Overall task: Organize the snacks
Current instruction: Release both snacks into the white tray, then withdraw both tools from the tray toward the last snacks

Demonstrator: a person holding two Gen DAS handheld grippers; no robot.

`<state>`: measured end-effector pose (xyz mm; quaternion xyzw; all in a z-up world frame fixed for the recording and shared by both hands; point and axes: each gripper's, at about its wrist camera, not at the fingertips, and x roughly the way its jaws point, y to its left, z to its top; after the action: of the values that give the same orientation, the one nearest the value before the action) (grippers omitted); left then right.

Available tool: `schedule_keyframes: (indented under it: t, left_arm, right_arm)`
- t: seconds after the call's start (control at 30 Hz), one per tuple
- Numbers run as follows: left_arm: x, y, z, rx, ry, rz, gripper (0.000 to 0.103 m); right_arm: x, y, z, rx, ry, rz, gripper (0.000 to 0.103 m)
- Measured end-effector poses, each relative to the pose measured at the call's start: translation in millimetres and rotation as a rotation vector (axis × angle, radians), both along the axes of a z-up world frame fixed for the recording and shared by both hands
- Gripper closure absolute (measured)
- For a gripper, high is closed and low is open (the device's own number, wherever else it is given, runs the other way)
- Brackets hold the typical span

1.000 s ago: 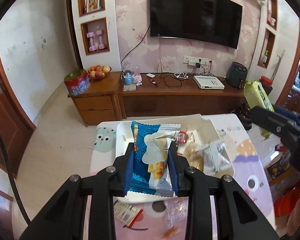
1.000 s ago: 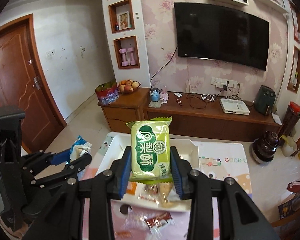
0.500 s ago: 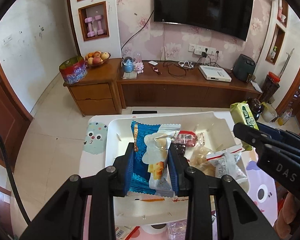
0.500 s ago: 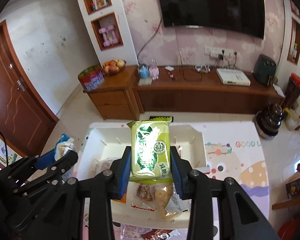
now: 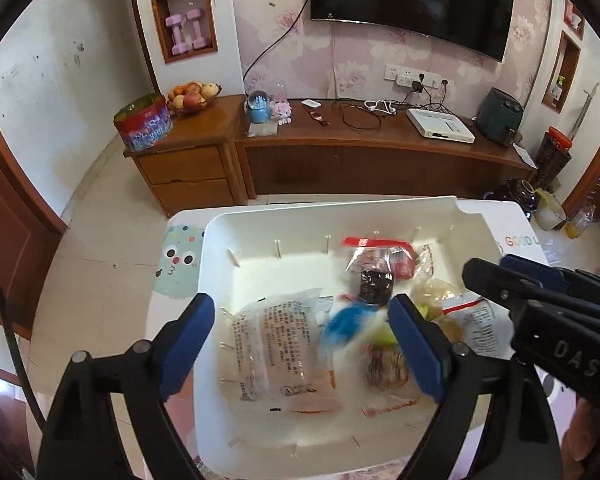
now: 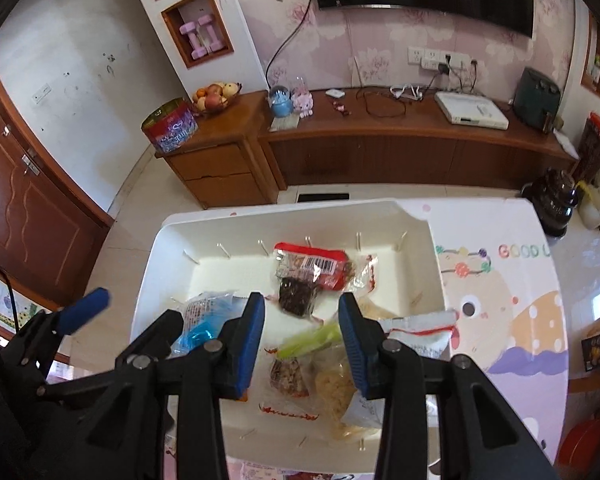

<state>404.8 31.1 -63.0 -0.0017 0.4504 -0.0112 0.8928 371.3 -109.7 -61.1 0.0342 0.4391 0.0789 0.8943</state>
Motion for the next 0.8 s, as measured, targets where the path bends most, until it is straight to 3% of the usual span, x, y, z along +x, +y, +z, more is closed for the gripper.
schedule_keyframes:
  t: [0.37,0.8]
  left_arm:
    - [-14.4,4.9,-20.3,-0.007,0.062,0.005,0.014]
    - [-55.1,12.4,3.6,-0.006,0.041,-0.002,0.014]
  right_arm:
    - [-17.4,0.7,-11.7,-0.027,0.021,0.019,0.057]
    - [-60.5,8.3,8.4,-0.044,-0.013,0.055,0.057]
